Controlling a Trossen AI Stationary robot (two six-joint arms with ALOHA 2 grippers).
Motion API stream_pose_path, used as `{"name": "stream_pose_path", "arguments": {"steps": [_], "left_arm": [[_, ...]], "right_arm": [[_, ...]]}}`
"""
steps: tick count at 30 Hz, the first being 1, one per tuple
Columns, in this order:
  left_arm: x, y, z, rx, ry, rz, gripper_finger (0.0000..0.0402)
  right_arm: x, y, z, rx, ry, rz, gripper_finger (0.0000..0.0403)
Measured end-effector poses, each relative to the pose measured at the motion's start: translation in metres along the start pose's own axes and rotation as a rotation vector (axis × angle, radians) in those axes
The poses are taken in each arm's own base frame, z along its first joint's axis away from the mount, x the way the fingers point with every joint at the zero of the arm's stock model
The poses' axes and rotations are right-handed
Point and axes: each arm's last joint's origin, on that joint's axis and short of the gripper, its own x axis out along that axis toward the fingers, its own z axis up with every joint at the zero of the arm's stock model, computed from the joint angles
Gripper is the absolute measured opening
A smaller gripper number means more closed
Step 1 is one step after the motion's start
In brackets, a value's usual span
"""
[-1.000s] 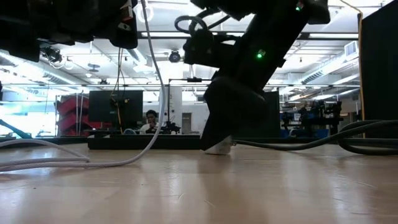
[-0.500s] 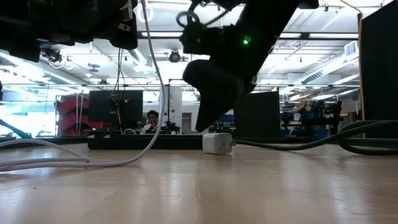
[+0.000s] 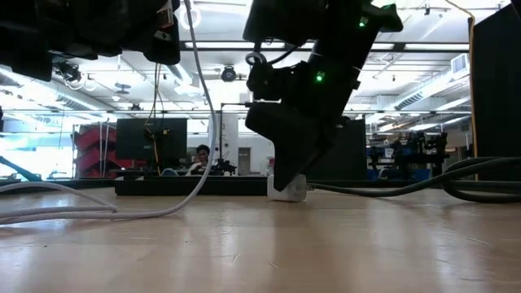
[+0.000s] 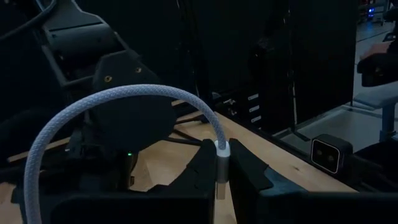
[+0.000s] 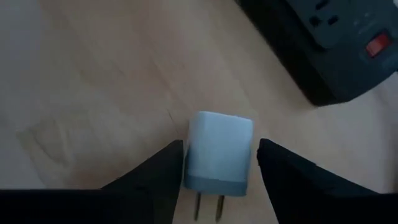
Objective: Insert USB
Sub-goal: Insert the charger cable into the charger adapter
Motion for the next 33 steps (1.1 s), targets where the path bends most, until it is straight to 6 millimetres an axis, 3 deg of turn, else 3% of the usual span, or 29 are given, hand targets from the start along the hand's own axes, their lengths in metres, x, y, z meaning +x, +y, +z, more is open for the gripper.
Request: {"name": "stream_pose_path", "arguments": {"steps": [6,11,19,24,27,33], "left_arm": [[0.000,0.000,0.000,0.000,0.000,0.000,0.0005],[0.000,0.000,0.000,0.000,-0.001,-0.001,0.0005],[0.000,-0.004,0.001,-0.002,-0.005,-0.015,0.0006],[0.000,-0.007,0.002,-0.001,-0.011,-0.028,0.0006],[0.000,-0.009,0.002,-0.001,-0.013,-0.034,0.0007],[0.000,-0.009,0.002,0.001,-0.012,-0.027,0.0007]], "right_arm": [[0.004,-0.007,0.007,-0.025,0.048,0.057,0.0106],[0.006,-0.012,0.012,-0.037,0.103,0.148,0.0102],[0.008,-0.002,0.027,-0.033,0.166,0.596,0.0102],[0.012,-0.001,0.035,-0.039,0.134,0.759,0.0036],[0.024,-0.006,0.029,-0.007,0.119,0.830,0.0003],[0.038,-0.018,0.019,0.031,0.120,0.810,0.0030]]}}
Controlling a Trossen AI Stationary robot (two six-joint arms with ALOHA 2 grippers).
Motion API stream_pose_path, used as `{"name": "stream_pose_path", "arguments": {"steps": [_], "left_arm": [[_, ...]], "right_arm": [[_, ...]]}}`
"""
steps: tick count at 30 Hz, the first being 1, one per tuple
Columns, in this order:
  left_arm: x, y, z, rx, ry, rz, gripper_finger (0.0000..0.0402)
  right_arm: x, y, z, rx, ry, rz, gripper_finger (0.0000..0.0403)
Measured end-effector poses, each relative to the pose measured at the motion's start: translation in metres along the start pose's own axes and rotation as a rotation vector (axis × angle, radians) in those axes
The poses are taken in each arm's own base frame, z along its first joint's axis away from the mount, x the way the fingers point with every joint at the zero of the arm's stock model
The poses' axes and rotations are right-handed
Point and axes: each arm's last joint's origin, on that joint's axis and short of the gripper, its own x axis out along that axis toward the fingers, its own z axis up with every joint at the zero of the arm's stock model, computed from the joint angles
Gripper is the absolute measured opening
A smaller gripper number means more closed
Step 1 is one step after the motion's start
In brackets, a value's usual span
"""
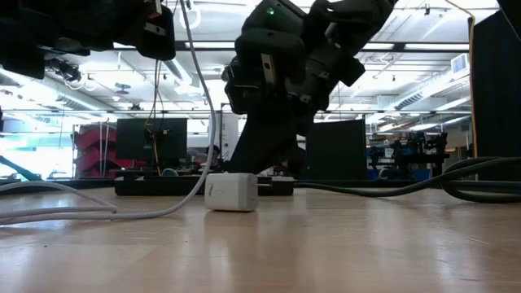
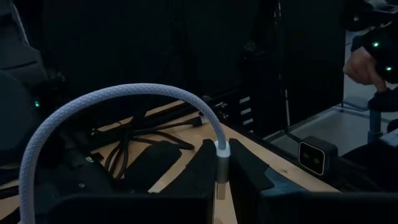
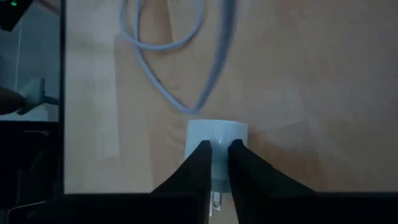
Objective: Insert USB
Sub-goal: Insert the charger cable into the charger adapter
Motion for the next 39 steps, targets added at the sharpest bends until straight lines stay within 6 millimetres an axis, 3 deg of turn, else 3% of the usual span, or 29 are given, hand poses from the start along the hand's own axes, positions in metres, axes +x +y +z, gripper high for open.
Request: {"name": "stream_pose_path", "arguments": {"steps": [10,18,25,30,34,39], "left_arm": [[0.000,0.000,0.000,0.016,0.003,0.015,0.0007],[0.000,0.001,0.000,0.027,0.005,0.027,0.0007],[0.000,0.001,0.000,0.039,0.005,0.035,0.0007],[0.000,0.001,0.000,0.039,0.006,0.039,0.0007],[0.000,0.001,0.000,0.034,0.007,0.039,0.0007],[0.001,0.002,0.001,0.029,0.007,0.045,0.0007]], "right_arm": [[-0.034,0.018,0.005,-0.083,-0.064,-0.061,0.0078],[-0.042,0.058,-0.008,-0.256,-0.040,-0.300,0.0103],[-0.043,0.096,-0.020,-0.366,-0.093,-0.387,0.0123],[-0.037,0.095,-0.026,-0.328,-0.071,-0.406,0.0146],[-0.022,0.084,-0.026,-0.304,-0.024,-0.411,0.0162],[-0.012,0.076,-0.020,-0.290,0.004,-0.424,0.0174]]}}
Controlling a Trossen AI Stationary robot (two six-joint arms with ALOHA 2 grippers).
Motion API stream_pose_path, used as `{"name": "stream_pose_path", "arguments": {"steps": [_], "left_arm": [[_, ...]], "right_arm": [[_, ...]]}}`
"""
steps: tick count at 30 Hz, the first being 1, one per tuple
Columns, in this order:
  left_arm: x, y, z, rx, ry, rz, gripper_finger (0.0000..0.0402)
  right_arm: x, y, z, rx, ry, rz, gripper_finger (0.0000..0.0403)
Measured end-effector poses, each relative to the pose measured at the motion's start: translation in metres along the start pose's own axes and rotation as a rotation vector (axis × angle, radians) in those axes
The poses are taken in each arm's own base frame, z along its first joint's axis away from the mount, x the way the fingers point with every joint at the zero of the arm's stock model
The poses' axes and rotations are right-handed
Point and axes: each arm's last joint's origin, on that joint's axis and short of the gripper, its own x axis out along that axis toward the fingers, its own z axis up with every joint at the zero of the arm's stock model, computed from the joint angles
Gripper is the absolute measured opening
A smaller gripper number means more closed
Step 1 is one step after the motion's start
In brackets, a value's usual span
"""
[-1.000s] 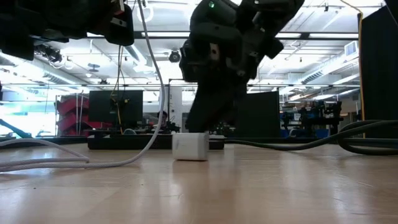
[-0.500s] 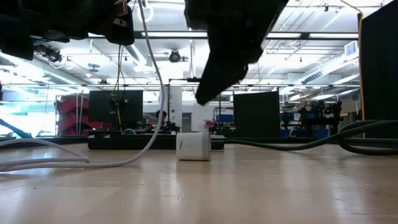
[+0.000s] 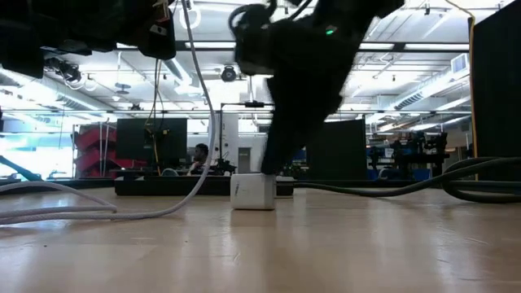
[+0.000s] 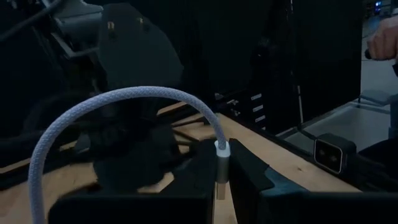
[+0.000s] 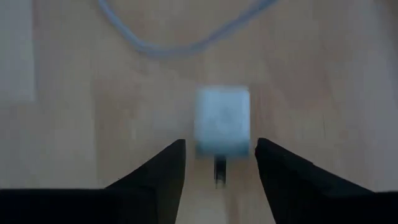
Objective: Insert USB
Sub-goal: Insert the charger cable into the charger adapter
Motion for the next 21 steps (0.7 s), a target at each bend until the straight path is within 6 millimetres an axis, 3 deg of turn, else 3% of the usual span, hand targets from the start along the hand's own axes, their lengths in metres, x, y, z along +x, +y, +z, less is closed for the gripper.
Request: {"name": "stream_pose_path", "arguments": {"steps": [7,15,21], "left_arm": [[0.000,0.000,-0.002,-0.002,0.018,-0.005,0.0007],[0.000,0.000,-0.002,-0.003,0.017,-0.004,0.0007],[0.000,0.000,-0.002,-0.004,0.019,-0.005,0.0007]], "right_arm": [[0.009,-0.003,0.006,0.011,0.008,0.017,0.0189],[0.033,-0.008,0.000,0.014,0.062,0.035,0.0211],[0.033,-0.008,0.000,0.010,0.060,0.046,0.0218]]}}
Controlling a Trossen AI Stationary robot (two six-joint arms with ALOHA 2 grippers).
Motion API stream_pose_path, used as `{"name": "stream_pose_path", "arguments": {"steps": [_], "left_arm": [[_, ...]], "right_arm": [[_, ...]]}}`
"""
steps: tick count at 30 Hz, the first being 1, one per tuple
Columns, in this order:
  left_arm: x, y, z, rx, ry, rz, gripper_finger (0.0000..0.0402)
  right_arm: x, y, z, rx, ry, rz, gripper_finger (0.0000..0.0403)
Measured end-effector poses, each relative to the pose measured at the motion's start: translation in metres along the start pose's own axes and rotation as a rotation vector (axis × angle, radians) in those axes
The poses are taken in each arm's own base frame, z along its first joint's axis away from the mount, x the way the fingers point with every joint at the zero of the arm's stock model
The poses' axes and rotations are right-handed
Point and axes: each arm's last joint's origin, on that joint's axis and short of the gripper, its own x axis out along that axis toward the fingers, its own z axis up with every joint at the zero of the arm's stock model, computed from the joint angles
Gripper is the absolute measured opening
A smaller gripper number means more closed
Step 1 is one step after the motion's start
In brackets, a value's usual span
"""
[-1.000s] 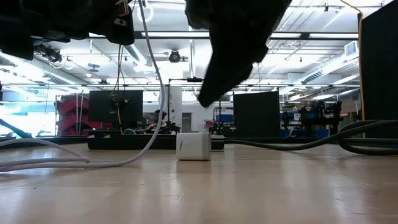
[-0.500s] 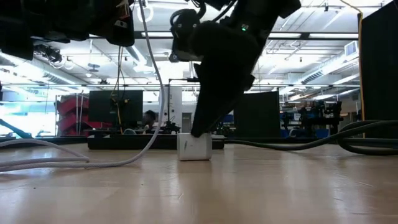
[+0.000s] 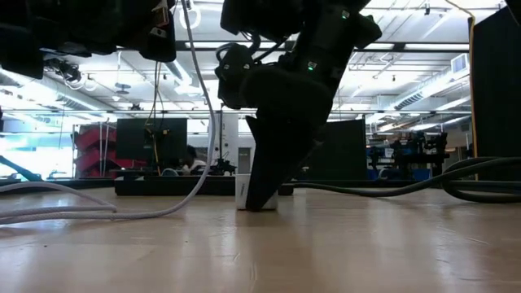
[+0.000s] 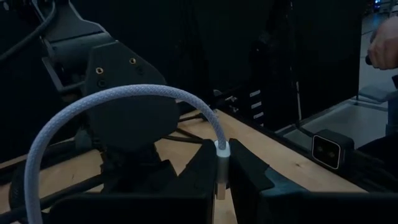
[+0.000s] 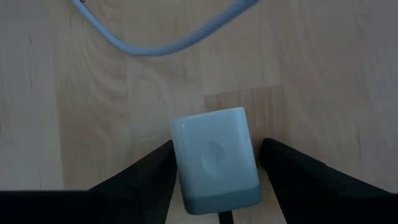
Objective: Insert USB
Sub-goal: Insert the charger cable into the charger adapter
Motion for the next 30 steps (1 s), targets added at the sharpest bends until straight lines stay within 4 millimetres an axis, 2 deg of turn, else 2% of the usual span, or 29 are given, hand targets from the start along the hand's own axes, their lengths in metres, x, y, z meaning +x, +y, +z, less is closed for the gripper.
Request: {"name": "stream_pose_path", "arguments": {"steps": [8,14,22,24,28,30], "left_arm": [[0.0000,-0.0001,-0.0005,-0.001,0.005,-0.001,0.0007],[0.0000,0.0000,0.0001,-0.002,-0.001,0.000,0.0007],[0.0000,0.0000,0.0002,-0.003,-0.002,0.000,0.0007],[0.0000,0.0000,0.0001,-0.003,-0.001,0.000,0.0007],[0.0000,0.0000,0.0001,-0.005,-0.001,0.000,0.0007],[0.0000,0.0000,0.0001,-0.005,-0.001,0.000,0.0007]], "right_arm": [[-0.0005,0.0005,-0.0001,-0.028,0.004,0.014,0.0187],[-0.0011,0.0015,-0.0002,-0.028,0.016,0.053,0.0113],[-0.0010,0.0024,0.0002,-0.060,0.009,0.066,0.0112],[-0.0010,0.0026,0.0005,-0.061,0.006,0.067,0.0127],[-0.0009,0.0028,0.0008,-0.038,0.002,0.069,0.0216],[-0.0009,0.0034,0.0007,-0.039,0.001,0.071,0.0246]]}}
